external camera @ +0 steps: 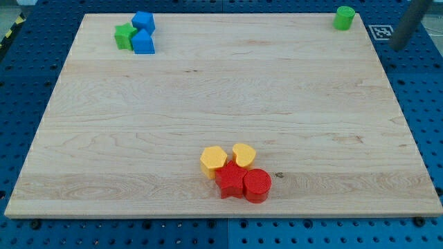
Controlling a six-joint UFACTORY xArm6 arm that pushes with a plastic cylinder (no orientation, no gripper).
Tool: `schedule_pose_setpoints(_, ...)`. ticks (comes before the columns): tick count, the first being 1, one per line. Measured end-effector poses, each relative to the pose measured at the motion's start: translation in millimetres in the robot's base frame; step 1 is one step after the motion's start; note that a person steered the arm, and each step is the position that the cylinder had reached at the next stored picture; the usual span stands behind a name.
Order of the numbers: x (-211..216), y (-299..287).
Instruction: Move the green circle into the green star
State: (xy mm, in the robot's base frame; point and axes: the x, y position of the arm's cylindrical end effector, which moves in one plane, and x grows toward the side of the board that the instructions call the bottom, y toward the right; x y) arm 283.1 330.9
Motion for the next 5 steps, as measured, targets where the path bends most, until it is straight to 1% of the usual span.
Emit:
schedule_pose_setpoints(2, -71, -67)
schedule_pose_setpoints(3, -85, -93)
schedule_pose_setpoints(4, -87, -82)
schedule_pose_setpoints(5, -91, -94)
